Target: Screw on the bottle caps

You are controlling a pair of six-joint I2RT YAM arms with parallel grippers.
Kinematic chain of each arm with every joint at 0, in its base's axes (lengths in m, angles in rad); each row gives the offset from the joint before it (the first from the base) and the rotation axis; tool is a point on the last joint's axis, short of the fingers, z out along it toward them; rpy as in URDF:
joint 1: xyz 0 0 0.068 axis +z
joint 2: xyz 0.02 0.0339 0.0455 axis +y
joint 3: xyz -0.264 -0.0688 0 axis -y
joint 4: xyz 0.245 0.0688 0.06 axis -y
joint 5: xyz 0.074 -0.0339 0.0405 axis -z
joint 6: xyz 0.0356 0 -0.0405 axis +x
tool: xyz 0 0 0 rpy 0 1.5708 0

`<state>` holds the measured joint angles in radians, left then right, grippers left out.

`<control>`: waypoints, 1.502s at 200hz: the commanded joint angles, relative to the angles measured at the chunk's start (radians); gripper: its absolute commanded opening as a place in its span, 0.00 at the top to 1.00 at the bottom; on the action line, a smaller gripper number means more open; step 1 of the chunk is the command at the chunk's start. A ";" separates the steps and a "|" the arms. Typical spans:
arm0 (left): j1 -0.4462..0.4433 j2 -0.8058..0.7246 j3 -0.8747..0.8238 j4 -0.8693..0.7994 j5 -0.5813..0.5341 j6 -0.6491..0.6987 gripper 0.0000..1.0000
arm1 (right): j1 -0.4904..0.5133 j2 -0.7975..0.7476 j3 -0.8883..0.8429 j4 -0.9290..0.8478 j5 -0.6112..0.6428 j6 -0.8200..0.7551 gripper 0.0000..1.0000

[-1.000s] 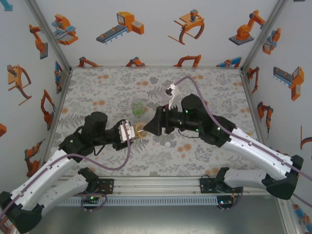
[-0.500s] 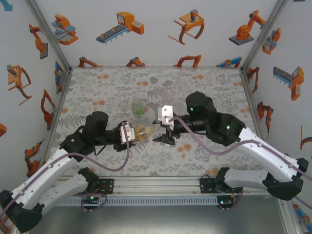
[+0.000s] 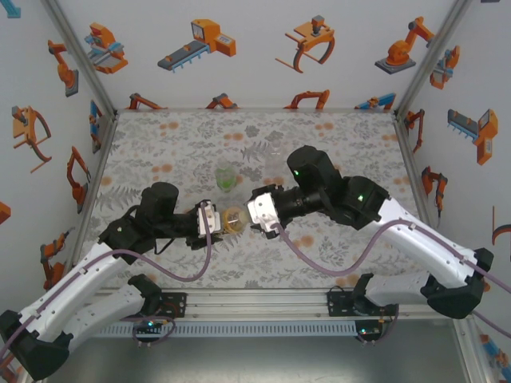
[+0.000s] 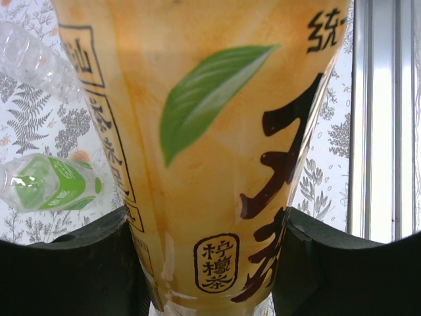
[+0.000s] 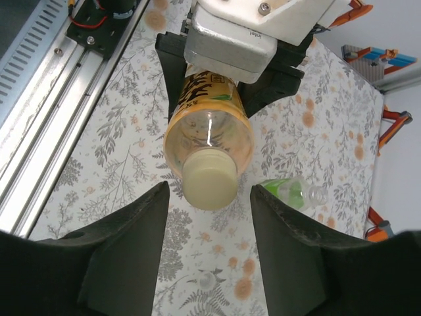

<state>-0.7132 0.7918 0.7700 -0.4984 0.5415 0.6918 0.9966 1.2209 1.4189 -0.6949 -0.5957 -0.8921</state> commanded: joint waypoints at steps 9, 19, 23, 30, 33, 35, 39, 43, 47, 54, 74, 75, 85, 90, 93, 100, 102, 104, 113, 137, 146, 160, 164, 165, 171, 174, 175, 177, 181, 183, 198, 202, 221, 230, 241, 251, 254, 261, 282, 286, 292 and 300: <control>-0.003 -0.002 0.021 -0.025 0.025 0.021 1.00 | 0.005 0.005 0.037 -0.017 -0.064 -0.048 0.53; -0.004 0.000 0.023 -0.025 0.020 0.019 1.00 | 0.005 0.005 0.037 -0.014 -0.076 -0.048 0.53; -0.004 0.000 0.025 -0.028 0.019 0.020 1.00 | 0.005 0.004 0.038 -0.012 -0.080 -0.048 0.53; -0.003 0.002 0.026 -0.030 0.018 0.020 1.00 | 0.004 0.004 0.038 -0.010 -0.089 -0.048 0.54; -0.004 0.003 0.026 -0.028 0.018 0.020 1.00 | 0.005 0.004 0.038 -0.010 -0.092 -0.048 0.54; -0.003 0.003 0.026 -0.029 0.018 0.020 1.00 | 0.004 0.005 0.038 -0.010 -0.093 -0.048 0.54; -0.004 0.003 0.026 -0.030 0.018 0.020 1.00 | 0.004 0.005 0.038 -0.010 -0.095 -0.048 0.54; -0.004 0.001 0.027 -0.031 0.018 0.019 1.00 | 0.005 0.004 0.037 -0.008 -0.096 -0.047 0.54; -0.004 0.002 0.028 -0.031 0.018 0.020 1.00 | 0.005 0.003 0.036 -0.008 -0.097 -0.047 0.54; -0.004 0.002 0.028 -0.031 0.018 0.019 1.00 | 0.005 0.004 0.037 -0.008 -0.098 -0.047 0.54; -0.004 -0.002 0.028 -0.031 0.018 0.019 1.00 | 0.005 0.006 0.037 -0.009 -0.095 -0.047 0.57; -0.004 -0.002 0.028 -0.031 0.018 0.019 1.00 | 0.005 0.006 0.037 -0.008 -0.095 -0.047 0.57; -0.004 -0.002 0.027 -0.031 0.018 0.020 1.00 | 0.005 0.007 0.035 -0.009 -0.092 -0.047 0.58; -0.004 -0.003 0.026 -0.031 0.017 0.020 1.00 | 0.005 0.007 0.034 -0.008 -0.089 -0.047 0.59; -0.004 -0.005 0.026 -0.031 0.017 0.020 1.00 | 0.006 0.009 0.034 -0.007 -0.087 -0.047 0.59; -0.005 -0.005 0.026 -0.031 0.017 0.020 1.00 | 0.006 0.009 0.035 -0.009 -0.085 -0.046 0.61; -0.004 -0.003 0.027 -0.031 0.016 0.020 1.00 | 0.007 0.010 0.034 -0.008 -0.085 -0.045 0.61; -0.005 -0.004 0.026 -0.031 0.016 0.019 1.00 | 0.006 0.011 0.035 -0.008 -0.085 -0.045 0.61; -0.003 -0.004 0.026 -0.031 0.015 0.019 1.00 | 0.006 0.012 0.034 -0.010 -0.085 -0.045 0.62; -0.004 -0.006 0.026 -0.031 0.014 0.020 1.00 | 0.006 0.012 0.029 -0.008 -0.082 -0.045 0.63; -0.005 -0.006 0.026 -0.031 0.015 0.020 1.00 | 0.007 0.011 0.027 -0.006 -0.078 -0.043 0.62; -0.004 -0.006 0.026 -0.031 0.015 0.020 1.00 | 0.007 0.015 0.026 -0.005 -0.068 -0.040 0.62; -0.004 -0.006 0.026 -0.031 0.015 0.020 1.00 | 0.007 0.014 0.026 -0.005 -0.066 -0.039 0.62; -0.004 -0.006 0.026 -0.031 0.016 0.020 1.00 | 0.007 0.016 0.026 -0.005 -0.066 -0.039 0.62; -0.004 -0.006 0.026 -0.031 0.015 0.019 1.00 | 0.008 0.016 0.026 -0.005 -0.065 -0.038 0.62; -0.004 -0.006 0.026 -0.031 0.015 0.019 1.00 | 0.008 0.016 0.027 -0.005 -0.065 -0.038 0.62; -0.004 -0.006 0.028 -0.031 0.015 0.020 1.00 | 0.007 0.016 0.027 -0.005 -0.065 -0.038 0.62; -0.005 -0.008 0.027 -0.031 0.016 0.020 1.00 | 0.008 0.016 0.028 -0.005 -0.065 -0.038 0.62; -0.004 -0.007 0.026 -0.031 0.015 0.020 1.00 | 0.008 0.016 0.028 -0.005 -0.065 -0.038 0.62; -0.004 -0.007 0.026 -0.031 0.014 0.020 1.00 | 0.008 0.017 0.027 -0.005 -0.067 -0.038 0.62; -0.004 -0.008 0.028 -0.031 0.014 0.019 1.00 | 0.008 0.017 0.028 -0.002 -0.069 -0.038 0.62; -0.003 -0.007 0.027 -0.031 0.014 0.020 1.00 | 0.009 0.018 0.028 0.000 -0.069 -0.038 0.62; -0.005 -0.006 0.026 -0.031 0.016 0.020 1.00 | 0.009 0.021 0.031 0.001 -0.071 -0.035 0.64; -0.003 -0.008 0.026 -0.031 0.015 0.020 1.00 | 0.010 0.024 0.033 0.001 -0.072 -0.025 0.66; -0.005 -0.010 0.026 -0.031 0.012 0.019 1.00 | 0.010 0.027 0.034 0.009 -0.070 0.005 0.66; -0.005 -0.012 0.026 -0.031 0.008 0.019 1.00 | 0.010 0.027 0.033 0.023 -0.070 0.049 0.67; -0.004 -0.012 0.026 -0.031 0.007 0.019 1.00 | 0.011 0.026 0.032 0.028 -0.069 0.064 0.67; -0.004 -0.011 0.026 -0.031 0.003 0.018 1.00 | 0.010 0.025 0.026 0.044 -0.068 0.110 0.68; -0.004 -0.012 0.028 -0.031 -0.020 0.016 1.00 | 0.011 0.012 -0.015 0.128 -0.068 0.289 0.75; -0.004 -0.012 0.029 -0.031 -0.025 0.014 1.00 | 0.010 0.008 -0.026 0.146 -0.070 0.326 0.76; -0.003 -0.013 0.029 -0.031 -0.034 0.014 1.00 | 0.011 0.003 -0.040 0.173 -0.073 0.373 0.76; -0.003 -0.014 0.029 -0.032 -0.043 0.013 1.00 | 0.014 -0.010 -0.070 0.228 -0.068 0.475 0.76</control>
<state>-0.7139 0.7853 0.7700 -0.5430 0.5312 0.6960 0.9962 1.2327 1.4059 -0.6346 -0.6399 -0.7158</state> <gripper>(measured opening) 0.548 0.358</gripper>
